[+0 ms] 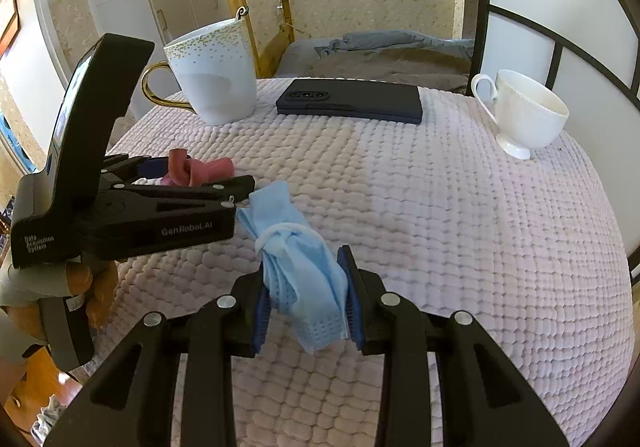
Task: Collect trash
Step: 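Grasp the pink foam roller with the left tool while the right tool grasps the blue mask, then lift the roller and mask and carry both tools over the white bin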
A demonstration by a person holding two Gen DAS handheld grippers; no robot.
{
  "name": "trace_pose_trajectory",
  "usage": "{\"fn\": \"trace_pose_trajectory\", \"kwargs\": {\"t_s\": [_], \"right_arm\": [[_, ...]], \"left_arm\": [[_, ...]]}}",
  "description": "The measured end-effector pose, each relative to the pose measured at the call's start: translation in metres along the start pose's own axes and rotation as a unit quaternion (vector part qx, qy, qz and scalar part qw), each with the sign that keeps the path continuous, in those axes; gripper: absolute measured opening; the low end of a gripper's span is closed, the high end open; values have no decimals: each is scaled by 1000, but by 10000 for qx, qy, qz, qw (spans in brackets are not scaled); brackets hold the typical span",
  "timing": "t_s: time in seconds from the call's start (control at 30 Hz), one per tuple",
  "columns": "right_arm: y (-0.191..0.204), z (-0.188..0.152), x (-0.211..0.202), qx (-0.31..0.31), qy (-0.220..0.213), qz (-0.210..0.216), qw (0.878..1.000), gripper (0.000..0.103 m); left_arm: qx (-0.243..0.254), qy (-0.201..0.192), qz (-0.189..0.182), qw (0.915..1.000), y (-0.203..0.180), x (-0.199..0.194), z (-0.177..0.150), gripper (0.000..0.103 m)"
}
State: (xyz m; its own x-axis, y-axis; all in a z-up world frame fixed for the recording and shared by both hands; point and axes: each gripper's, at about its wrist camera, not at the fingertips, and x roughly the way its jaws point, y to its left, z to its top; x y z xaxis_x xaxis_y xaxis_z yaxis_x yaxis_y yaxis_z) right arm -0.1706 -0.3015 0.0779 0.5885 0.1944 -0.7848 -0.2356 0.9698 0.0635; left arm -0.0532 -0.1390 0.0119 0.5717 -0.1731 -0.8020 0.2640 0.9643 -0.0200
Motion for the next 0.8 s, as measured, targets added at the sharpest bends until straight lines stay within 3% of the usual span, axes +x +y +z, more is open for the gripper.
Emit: {"fn": "trace_pose_trajectory", "kwargs": {"t_s": [0.1,0.5,0.6,0.67,0.7,0.73,0.8], "right_arm": [[1,-1,-1,-13,-6,12,10000,31],[3,0,-4,-98,11,75,9999,31],[3,-2,-4,-96,52,53,9999,31],[2,-3,-3,-78,74,51,9999,31],[2,-4,-4,-70,83,57,9999,31],[3,-5,-4,-70,88,65,9999,31],[3,-6,-5,-83,89,70,9999,31]], "left_arm": [[-40,7,-40,10000,9,-6,0,47],[29,-142,-125,9998,12,-38,-11,40],[78,-129,-122,9998,16,-49,-28,40],[108,-163,-79,9998,15,-52,-32,43],[116,-130,-10,9998,16,-53,-33,58],[114,-141,53,9998,18,-53,-35,67],[120,-110,89,9998,20,-52,-41,67]]}}
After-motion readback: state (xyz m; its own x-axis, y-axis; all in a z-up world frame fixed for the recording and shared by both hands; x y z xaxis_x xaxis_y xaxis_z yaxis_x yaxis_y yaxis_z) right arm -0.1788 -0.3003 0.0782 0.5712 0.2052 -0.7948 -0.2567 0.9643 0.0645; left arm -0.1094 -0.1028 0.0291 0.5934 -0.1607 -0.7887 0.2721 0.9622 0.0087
